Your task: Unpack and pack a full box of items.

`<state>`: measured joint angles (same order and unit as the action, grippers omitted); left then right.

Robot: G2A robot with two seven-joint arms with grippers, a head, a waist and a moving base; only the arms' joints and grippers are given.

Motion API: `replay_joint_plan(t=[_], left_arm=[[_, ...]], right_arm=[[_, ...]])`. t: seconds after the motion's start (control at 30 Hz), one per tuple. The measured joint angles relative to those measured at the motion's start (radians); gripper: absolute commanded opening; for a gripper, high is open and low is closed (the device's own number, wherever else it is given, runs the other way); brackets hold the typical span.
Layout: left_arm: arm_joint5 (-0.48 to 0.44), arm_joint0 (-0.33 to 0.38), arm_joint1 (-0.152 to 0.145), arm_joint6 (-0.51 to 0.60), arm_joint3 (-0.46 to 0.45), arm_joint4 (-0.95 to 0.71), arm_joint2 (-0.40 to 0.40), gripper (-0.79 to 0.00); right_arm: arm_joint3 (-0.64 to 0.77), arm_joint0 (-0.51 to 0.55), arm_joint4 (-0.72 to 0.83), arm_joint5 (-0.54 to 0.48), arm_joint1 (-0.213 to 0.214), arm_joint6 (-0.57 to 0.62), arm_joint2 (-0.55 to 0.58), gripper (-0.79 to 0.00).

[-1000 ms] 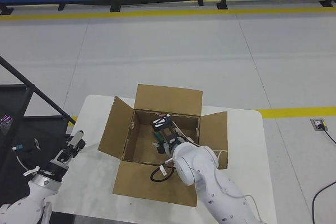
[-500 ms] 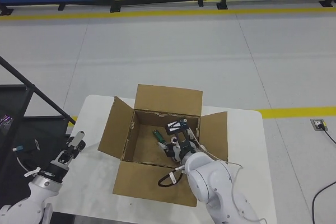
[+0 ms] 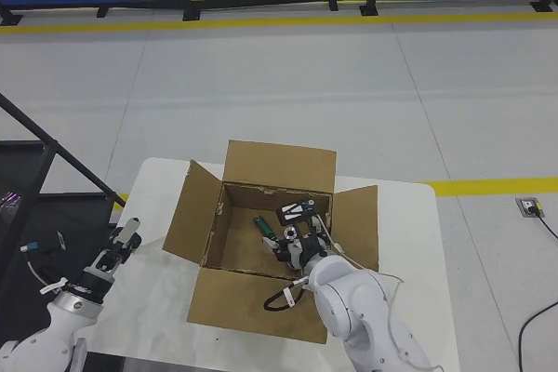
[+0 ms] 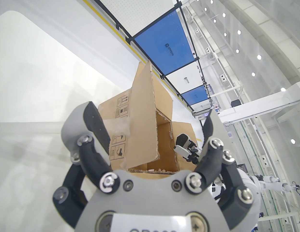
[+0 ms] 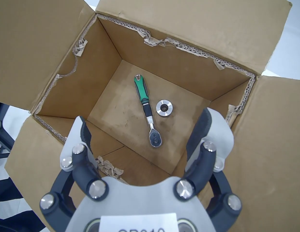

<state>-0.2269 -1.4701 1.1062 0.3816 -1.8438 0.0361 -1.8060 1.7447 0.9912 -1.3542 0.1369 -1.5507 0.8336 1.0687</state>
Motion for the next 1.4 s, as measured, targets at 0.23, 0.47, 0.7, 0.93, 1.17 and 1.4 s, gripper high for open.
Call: replay_joint_plan(t=[0.23,0.47,0.7,0.93,1.17,1.4], left_arm=[[0.007,0.011,-0.003,0.058,-0.017,0.041,0.038,0.000],[0.005,0.024,-0.005,0.103,-0.042,0.110,0.097,0.000],[-0.005,0.000,-0.005,0.091,-0.084,0.113,0.099,0.000],[-0.011,-0.020,-0.006,0.082,-0.110,0.115,0.085,0.000],[-0.013,-0.027,-0.006,0.083,-0.123,0.106,0.091,0.000],[-0.014,-0.029,-0.006,0.077,-0.124,0.113,0.106,0.000]], right_arm=[[0.096,0.080,0.153,-0.085,0.009,-0.133,0.078,0.000],[0.157,0.145,0.285,-0.098,0.015,-0.243,0.160,0.000],[0.156,0.144,0.279,-0.099,0.015,-0.240,0.158,0.000],[0.152,0.156,0.284,-0.117,0.017,-0.256,0.158,0.000],[0.146,0.161,0.300,-0.148,0.023,-0.267,0.158,0.000],[0.136,0.161,0.314,-0.152,0.027,-0.278,0.158,0.000]])
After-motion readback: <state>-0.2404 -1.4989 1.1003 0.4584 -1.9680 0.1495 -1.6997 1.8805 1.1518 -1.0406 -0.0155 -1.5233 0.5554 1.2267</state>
